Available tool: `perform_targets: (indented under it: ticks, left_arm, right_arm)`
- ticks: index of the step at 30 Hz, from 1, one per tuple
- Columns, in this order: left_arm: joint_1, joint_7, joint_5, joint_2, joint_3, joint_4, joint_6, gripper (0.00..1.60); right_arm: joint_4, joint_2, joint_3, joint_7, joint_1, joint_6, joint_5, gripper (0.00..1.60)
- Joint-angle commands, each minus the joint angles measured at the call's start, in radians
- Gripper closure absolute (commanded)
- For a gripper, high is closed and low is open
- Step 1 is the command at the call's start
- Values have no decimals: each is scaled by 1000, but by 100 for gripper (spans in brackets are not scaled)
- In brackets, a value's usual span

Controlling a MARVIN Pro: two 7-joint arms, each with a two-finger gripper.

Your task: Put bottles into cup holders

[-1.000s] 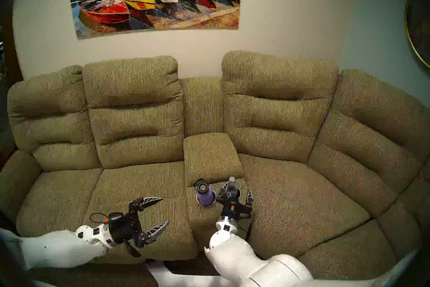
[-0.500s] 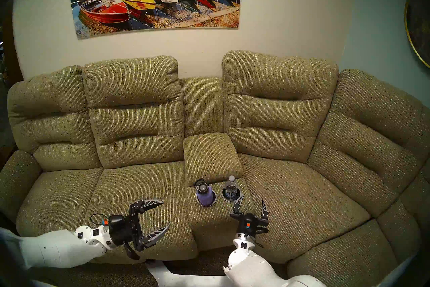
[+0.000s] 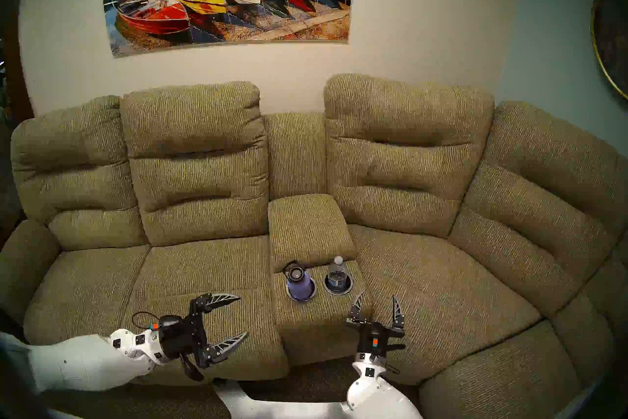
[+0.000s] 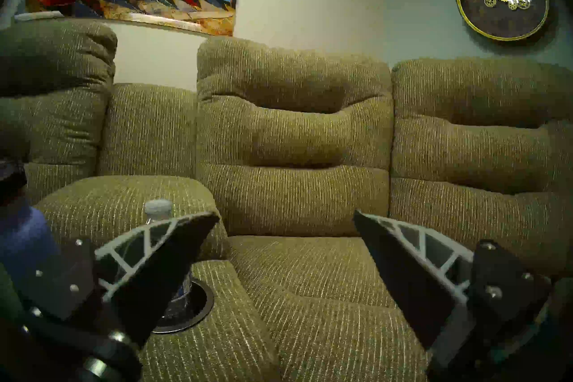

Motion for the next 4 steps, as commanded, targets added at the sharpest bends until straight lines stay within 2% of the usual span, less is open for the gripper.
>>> perform_targets:
  ticks: [1,4]
  left_arm:
    - [0,-32,-11,-3,-4,-13,-5,0]
    - [0,-37,-15,-3,-4,-13,-5,0]
  right_arm:
    - [-117,29,17,-60,-77,-4,-29,0]
    - [-169,39,28,-59,-108,-4,-39,0]
